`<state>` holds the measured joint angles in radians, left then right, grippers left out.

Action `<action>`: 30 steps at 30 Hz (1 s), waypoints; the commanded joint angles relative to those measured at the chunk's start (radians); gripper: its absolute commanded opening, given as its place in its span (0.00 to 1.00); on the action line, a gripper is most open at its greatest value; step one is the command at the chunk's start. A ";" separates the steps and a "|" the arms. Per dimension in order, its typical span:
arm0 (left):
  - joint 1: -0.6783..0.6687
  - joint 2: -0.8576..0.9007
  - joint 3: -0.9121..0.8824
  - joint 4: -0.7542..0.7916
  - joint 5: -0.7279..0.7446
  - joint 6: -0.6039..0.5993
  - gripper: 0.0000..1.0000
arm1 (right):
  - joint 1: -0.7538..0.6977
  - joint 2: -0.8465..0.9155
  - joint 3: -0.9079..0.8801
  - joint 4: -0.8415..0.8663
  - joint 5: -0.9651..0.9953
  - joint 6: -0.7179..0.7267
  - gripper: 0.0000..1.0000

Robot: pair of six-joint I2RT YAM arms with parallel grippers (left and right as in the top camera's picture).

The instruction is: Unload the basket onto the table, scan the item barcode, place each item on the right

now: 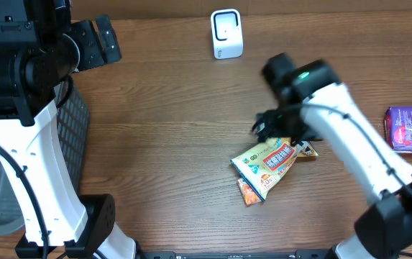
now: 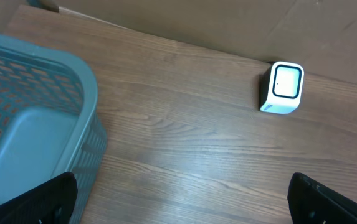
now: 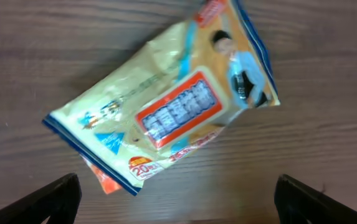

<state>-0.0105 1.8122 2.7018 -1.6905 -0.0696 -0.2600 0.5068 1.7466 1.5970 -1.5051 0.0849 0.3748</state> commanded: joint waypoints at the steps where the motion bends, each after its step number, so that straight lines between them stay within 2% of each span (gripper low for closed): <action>1: 0.003 0.000 -0.008 0.001 0.000 -0.006 1.00 | 0.172 -0.030 -0.008 0.054 0.116 0.053 1.00; 8: 0.006 0.000 -0.008 0.001 -0.094 -0.006 1.00 | 0.330 -0.028 -0.278 0.288 0.232 0.106 1.00; 12: 0.005 0.000 -0.008 0.001 -0.098 -0.006 1.00 | 0.426 -0.028 -0.377 0.357 0.366 0.127 1.00; 20: 0.005 0.000 -0.010 0.001 -0.098 -0.006 0.99 | 0.527 -0.008 -0.385 0.450 0.396 0.108 1.00; 27: 0.005 0.000 -0.010 0.001 -0.098 -0.006 1.00 | 0.513 0.159 -0.385 0.536 0.414 0.000 1.00; 30: 0.006 0.000 -0.010 0.001 -0.098 -0.004 1.00 | 0.513 0.221 -0.385 0.531 0.447 -0.003 1.00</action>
<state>-0.0105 1.8122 2.6953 -1.6909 -0.1539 -0.2600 1.0233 1.9167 1.2095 -0.9699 0.4835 0.4080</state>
